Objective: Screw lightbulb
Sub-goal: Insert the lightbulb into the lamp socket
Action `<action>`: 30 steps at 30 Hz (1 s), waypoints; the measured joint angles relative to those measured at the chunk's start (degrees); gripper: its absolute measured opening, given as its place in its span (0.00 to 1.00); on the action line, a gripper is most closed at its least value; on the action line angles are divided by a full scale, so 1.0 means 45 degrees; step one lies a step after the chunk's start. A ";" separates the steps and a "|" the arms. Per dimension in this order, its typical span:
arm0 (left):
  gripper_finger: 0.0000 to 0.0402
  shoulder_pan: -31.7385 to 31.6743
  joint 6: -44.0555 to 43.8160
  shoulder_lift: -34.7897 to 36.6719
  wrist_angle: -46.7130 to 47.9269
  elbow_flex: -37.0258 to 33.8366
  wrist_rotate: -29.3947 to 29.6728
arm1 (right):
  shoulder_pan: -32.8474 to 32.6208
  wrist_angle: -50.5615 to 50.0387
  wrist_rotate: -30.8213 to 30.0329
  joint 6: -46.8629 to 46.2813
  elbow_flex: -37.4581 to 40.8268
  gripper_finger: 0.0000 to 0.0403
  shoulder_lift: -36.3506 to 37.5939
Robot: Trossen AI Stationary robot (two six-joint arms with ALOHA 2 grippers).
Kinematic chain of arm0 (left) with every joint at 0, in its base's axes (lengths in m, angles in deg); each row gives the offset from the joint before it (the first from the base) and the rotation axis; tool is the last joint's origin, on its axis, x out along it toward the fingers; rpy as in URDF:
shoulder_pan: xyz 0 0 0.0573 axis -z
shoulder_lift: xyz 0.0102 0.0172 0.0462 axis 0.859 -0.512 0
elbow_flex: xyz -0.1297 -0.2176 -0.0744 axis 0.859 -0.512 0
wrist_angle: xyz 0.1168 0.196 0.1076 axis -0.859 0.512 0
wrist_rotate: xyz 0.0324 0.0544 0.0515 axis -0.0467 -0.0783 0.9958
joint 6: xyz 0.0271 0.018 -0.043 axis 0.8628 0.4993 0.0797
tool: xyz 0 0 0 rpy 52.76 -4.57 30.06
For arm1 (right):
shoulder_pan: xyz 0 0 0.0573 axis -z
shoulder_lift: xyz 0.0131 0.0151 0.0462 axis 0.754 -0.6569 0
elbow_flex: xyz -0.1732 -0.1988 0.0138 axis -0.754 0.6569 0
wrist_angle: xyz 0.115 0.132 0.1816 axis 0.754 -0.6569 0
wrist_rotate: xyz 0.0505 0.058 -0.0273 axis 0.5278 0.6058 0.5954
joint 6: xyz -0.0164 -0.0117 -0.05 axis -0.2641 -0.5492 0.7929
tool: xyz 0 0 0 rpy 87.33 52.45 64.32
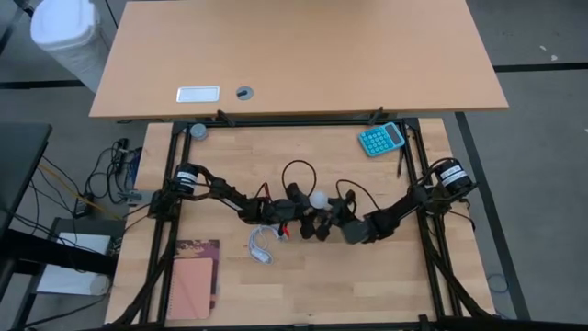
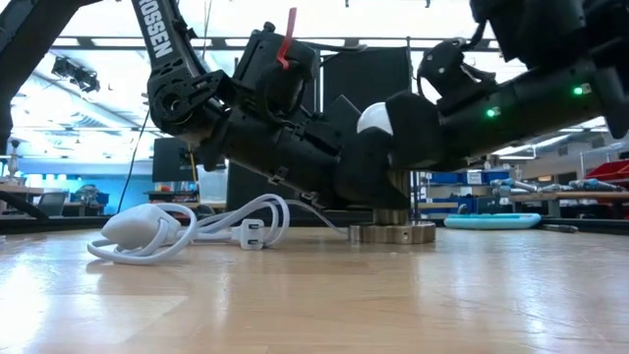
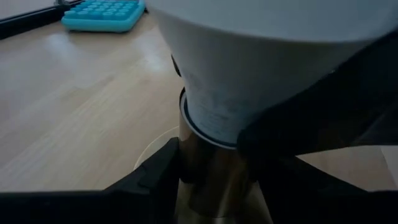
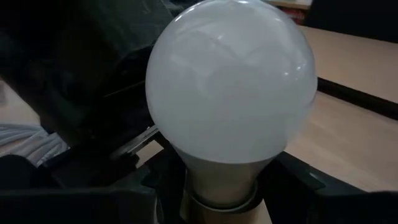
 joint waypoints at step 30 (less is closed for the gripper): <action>0.50 -0.0566 0.1784 0.0010 -0.0081 0.0029 -0.7777 | 0.1245 0.3958 0.8830 0.3002 0.4867 0.73 0.3172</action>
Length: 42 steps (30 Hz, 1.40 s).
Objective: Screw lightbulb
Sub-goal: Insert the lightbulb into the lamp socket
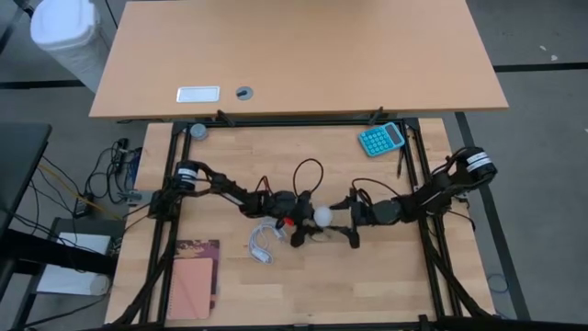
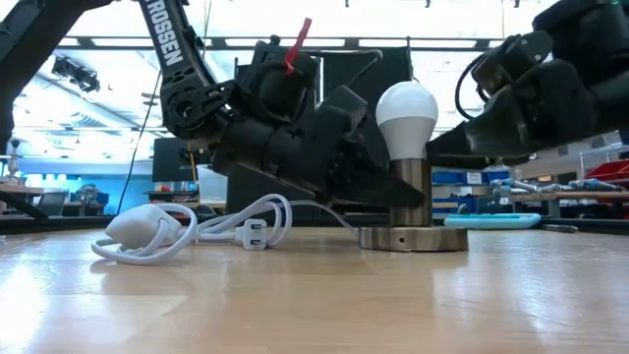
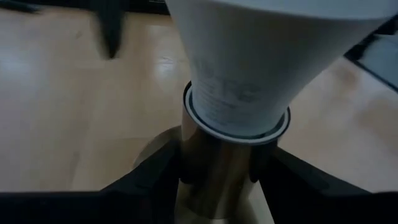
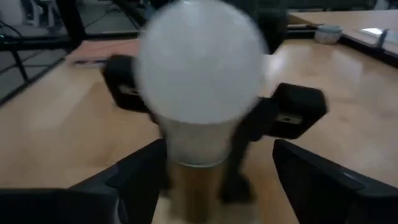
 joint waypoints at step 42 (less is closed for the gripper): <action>0.50 -0.0308 -0.1075 0.0015 0.0277 0.0024 0.0328 | 0.1563 -0.0702 0.2873 -0.0745 -0.1399 0.51 -0.0726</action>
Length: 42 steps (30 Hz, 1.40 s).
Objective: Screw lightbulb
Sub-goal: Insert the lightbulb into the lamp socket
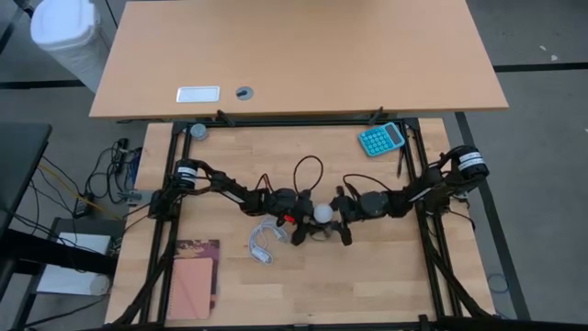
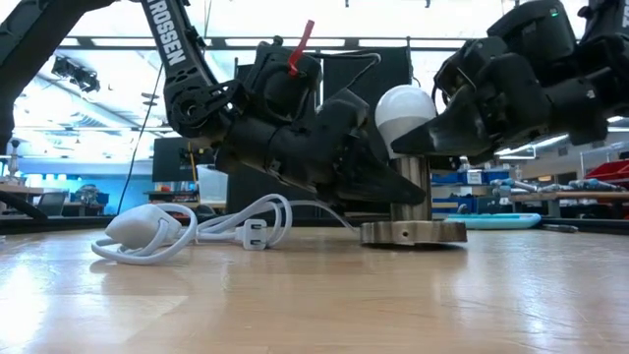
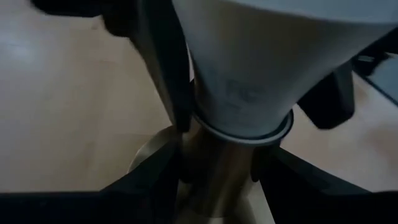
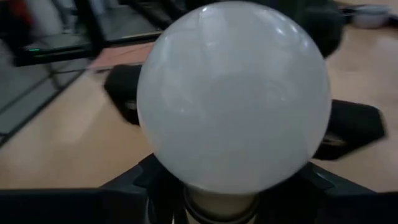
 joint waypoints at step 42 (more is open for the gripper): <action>0.50 0.0330 -0.0802 -0.0029 -0.0026 -0.0044 0.3872 | -0.1973 -0.1935 -0.6343 -0.1840 -0.0763 0.67 0.0112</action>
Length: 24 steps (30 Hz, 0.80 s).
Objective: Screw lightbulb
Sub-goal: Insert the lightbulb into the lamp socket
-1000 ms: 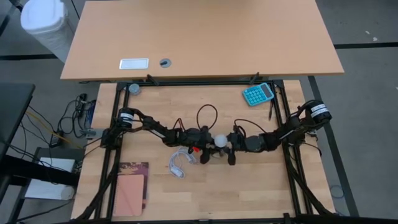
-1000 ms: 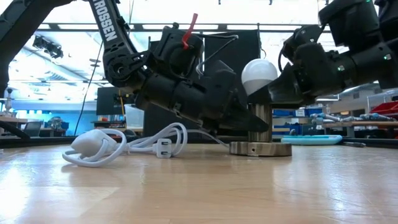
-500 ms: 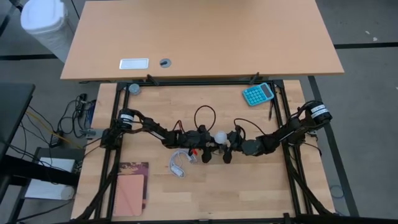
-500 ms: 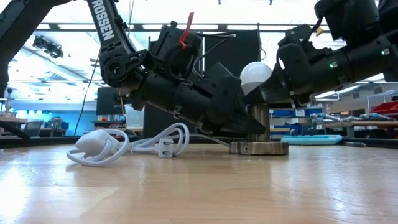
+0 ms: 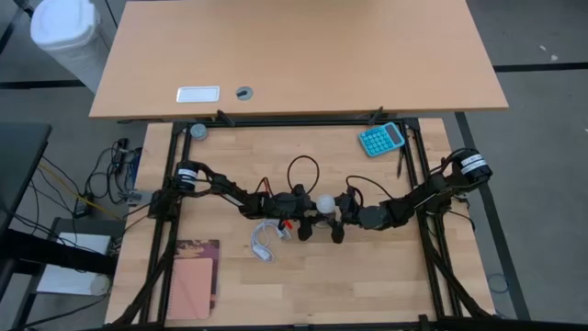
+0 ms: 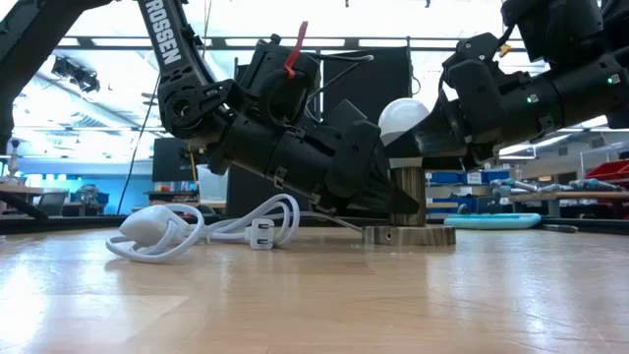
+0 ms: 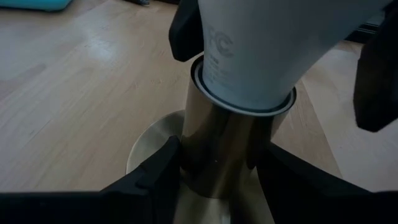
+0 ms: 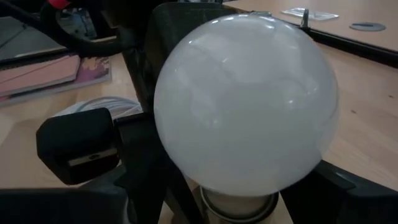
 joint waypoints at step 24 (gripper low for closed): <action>0.50 0.0010 0.0000 0.0019 0.0197 0.0010 -0.0175 | -0.0257 -0.0014 -0.1048 -0.0174 0.0437 0.61 0.0010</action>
